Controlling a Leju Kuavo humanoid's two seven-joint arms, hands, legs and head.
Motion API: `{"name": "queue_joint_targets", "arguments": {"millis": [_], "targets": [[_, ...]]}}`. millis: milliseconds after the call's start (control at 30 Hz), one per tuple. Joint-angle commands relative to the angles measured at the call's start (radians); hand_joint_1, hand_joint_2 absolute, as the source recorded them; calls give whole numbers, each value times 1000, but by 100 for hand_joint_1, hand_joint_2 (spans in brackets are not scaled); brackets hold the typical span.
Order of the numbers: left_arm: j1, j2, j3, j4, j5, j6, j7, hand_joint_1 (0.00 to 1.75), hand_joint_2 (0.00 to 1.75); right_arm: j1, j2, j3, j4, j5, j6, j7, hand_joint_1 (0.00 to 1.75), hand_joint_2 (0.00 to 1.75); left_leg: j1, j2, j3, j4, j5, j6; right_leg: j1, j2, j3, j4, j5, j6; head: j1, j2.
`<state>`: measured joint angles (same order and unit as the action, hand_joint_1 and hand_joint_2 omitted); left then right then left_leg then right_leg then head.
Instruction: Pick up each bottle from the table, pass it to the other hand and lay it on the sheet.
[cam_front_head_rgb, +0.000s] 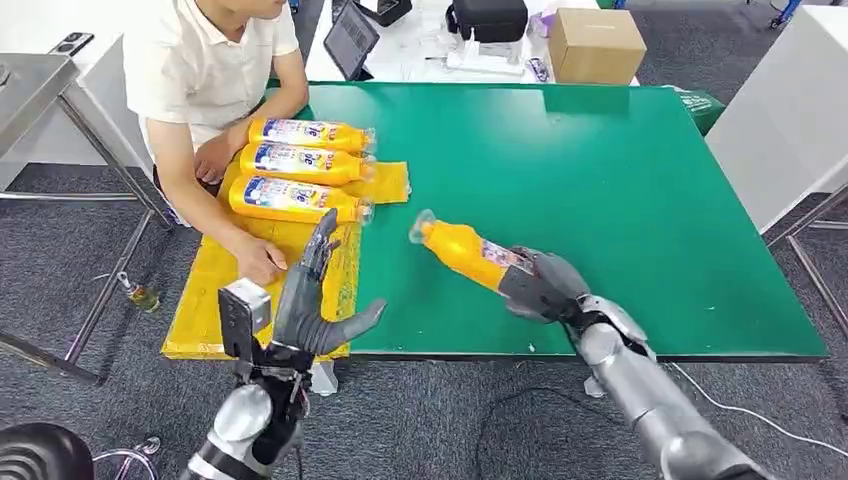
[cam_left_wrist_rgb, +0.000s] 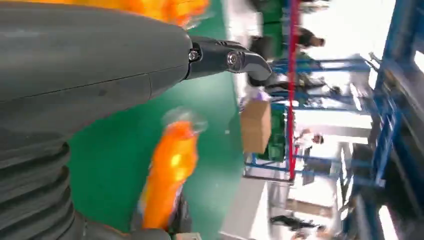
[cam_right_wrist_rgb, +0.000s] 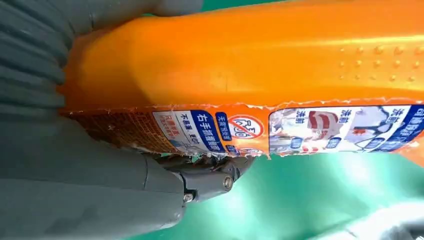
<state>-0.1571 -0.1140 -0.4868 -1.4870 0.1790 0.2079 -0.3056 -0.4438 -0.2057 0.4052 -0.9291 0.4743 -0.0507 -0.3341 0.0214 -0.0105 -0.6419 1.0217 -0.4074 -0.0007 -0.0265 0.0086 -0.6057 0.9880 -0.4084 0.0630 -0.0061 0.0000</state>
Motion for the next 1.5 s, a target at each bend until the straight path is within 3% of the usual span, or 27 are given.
{"name": "queue_joint_targets", "arguments": {"millis": [33, 67, 200, 233, 333, 600, 867, 900, 1300, 1500], "targets": [[32, 1, -67, 130, 127, 37, 7, 0, 175, 110, 118, -124, -248, -135, -36, -86, 175, 175, 0, 1, 1, -1, -1, 1, 0, 0, 1, -1, -1, -2, 0, 0], [29, 1, -68, 132, 128, 38, 5, 0, 175, 113, 125, -125, -258, -140, -42, -91, 175, 175, 0, 3, 7, -2, -4, 2, 1, 0, 7, -2, -3, -5, 0, 0], [16, 0, -75, 124, 139, 48, 2, 0, 175, 132, 156, -106, -306, -155, -65, -107, 175, 175, 0, 1, -1, -1, -1, 1, 1, -1, 0, 0, -1, -3, 0, 0], [15, -1, -75, 119, 142, 50, 1, 0, 175, 132, 157, -95, -308, -153, -63, -107, 175, 175, 1, 2, 5, -1, -4, 2, 2, -1, 5, -1, -3, -6, 0, 0], [11, -7, -73, 109, 152, 48, -2, 0, 175, 129, 163, -80, -306, -150, -63, -107, 175, 175, 0, 1, -2, 0, -1, 1, 1, 0, -2, 0, -1, -3, 0, 0], [15, -11, -66, 102, 182, 35, -1, 0, 175, 122, 158, -72, -296, -151, -61, -108, 175, 175, 0, 1, -1, -1, -1, 1, 1, -1, 0, -1, -1, -3, 0, 0], [-77, -73, -18, 131, 326, 15, -25, 0, 175, 62, 235, 136, -258, -175, 74, -144, 175, 175, 0, 4, -4, 0, -1, 0, 1, 2, -4, 1, 0, -2, 1, 0], [-85, -81, -14, 135, 305, 44, -67, 0, 175, 63, 229, 165, -261, -178, 85, -144, 175, 175, 0, 4, -2, 0, -1, 1, 1, 3, -3, 1, 0, -3, 0, 0], [-138, -106, -1, 207, 387, 18, -82, 0, 175, 48, 171, 333, -223, -201, 224, -227, 175, 175, 0, 0, -2, -1, -1, 1, 1, -1, -1, -1, -1, -2, 0, 0], [-142, -109, -2, 207, 389, 14, -84, 0, 175, 48, 172, 339, -219, -201, 226, -229, 175, 175, 0, 0, -1, -1, -1, 1, 1, -1, 0, -1, -1, -3, 0, 0]]}}
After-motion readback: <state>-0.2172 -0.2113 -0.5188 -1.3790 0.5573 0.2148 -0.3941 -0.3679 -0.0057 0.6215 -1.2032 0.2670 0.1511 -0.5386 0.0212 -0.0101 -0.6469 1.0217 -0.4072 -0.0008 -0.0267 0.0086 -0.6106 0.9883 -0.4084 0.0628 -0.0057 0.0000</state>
